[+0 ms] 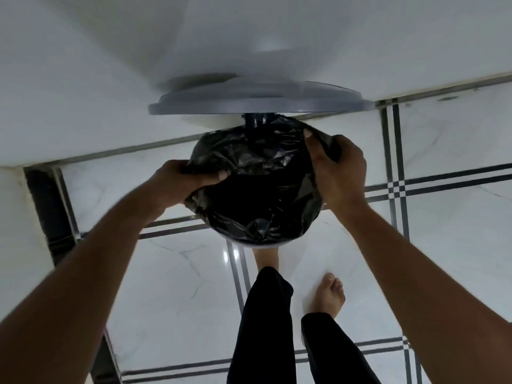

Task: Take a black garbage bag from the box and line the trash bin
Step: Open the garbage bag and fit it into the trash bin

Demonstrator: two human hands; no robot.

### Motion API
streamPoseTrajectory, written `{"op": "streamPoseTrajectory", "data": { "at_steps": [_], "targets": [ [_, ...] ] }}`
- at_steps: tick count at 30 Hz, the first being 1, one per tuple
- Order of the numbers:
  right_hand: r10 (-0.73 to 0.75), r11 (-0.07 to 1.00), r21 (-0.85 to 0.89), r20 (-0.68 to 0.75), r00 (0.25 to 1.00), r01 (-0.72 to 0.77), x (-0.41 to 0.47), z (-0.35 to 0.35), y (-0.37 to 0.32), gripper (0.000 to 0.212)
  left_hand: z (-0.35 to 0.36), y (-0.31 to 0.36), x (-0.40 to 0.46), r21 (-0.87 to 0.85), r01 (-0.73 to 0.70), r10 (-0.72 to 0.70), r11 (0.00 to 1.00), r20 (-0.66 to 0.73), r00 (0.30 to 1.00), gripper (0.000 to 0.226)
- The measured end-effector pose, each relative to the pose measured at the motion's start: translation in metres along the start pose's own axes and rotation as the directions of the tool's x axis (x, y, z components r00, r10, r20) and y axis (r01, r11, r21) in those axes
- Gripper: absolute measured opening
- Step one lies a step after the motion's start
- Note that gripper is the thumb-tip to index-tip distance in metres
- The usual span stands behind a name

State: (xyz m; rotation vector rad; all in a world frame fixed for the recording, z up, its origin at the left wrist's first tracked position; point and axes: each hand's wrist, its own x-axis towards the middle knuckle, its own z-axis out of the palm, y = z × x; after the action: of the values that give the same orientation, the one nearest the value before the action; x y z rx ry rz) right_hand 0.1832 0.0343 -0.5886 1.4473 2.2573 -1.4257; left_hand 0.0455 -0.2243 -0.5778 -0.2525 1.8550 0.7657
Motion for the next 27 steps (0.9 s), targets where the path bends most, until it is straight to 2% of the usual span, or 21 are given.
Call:
{"op": "streamPoseTrajectory", "data": {
  "at_steps": [2, 4, 6, 9, 13, 17, 20, 23, 24, 27],
  "targets": [
    [0.091, 0.987, 0.123, 0.078, 0.993, -0.101, 0.010, -0.007, 0.001, 0.065, -0.018, -0.010, 0.006, -0.246, 0.030, 0.020, 0.969, 0.199, 0.980, 0.060],
    [0.185, 0.925, 0.284, 0.244, 0.952, -0.253, 0.015, -0.016, -0.001, 0.079, -0.031, -0.022, 0.013, -0.442, 0.071, 0.069, 0.894, 0.293, 0.954, 0.069],
    [0.194, 0.887, 0.335, 0.351, 0.916, -0.317, 0.018, -0.023, -0.001, 0.081, -0.039, -0.031, 0.020, -0.528, 0.073, 0.124, 0.846, 0.329, 0.936, 0.074],
    [0.181, 0.854, 0.400, 0.373, 0.910, -0.334, 0.016, -0.027, 0.004, 0.068, -0.043, -0.035, 0.028, -0.586, 0.051, 0.201, 0.809, 0.358, 0.912, 0.075],
    [0.206, 0.815, 0.453, 0.358, 0.911, -0.362, 0.011, -0.023, 0.015, 0.064, -0.042, -0.031, 0.040, -0.641, 0.016, 0.248, 0.768, 0.320, 0.915, 0.079],
    [0.344, 0.798, 0.454, 0.197, 0.918, -0.396, 0.014, -0.007, 0.026, 0.054, -0.036, -0.027, 0.050, -0.624, -0.007, 0.198, 0.781, 0.237, 0.951, 0.055],
    [0.355, 0.803, 0.462, 0.133, 0.925, -0.375, 0.020, -0.003, 0.025, 0.055, -0.029, -0.022, 0.055, -0.641, 0.024, 0.124, 0.767, 0.185, 0.975, 0.051],
    [0.341, 0.750, 0.556, 0.140, 0.930, -0.358, 0.028, -0.003, 0.020, 0.041, -0.022, -0.013, 0.060, -0.544, 0.007, 0.075, 0.839, 0.128, 0.989, 0.039],
    [0.344, 0.708, 0.605, 0.156, 0.926, -0.364, 0.032, -0.002, 0.020, 0.037, -0.021, -0.012, 0.063, -0.505, -0.007, 0.070, 0.863, 0.106, 0.992, 0.043],
    [0.354, 0.658, 0.638, 0.208, 0.912, -0.401, 0.043, 0.000, 0.015, 0.030, -0.022, -0.003, 0.072, -0.539, -0.030, 0.055, 0.842, 0.029, 0.998, 0.035]
  ]
}}
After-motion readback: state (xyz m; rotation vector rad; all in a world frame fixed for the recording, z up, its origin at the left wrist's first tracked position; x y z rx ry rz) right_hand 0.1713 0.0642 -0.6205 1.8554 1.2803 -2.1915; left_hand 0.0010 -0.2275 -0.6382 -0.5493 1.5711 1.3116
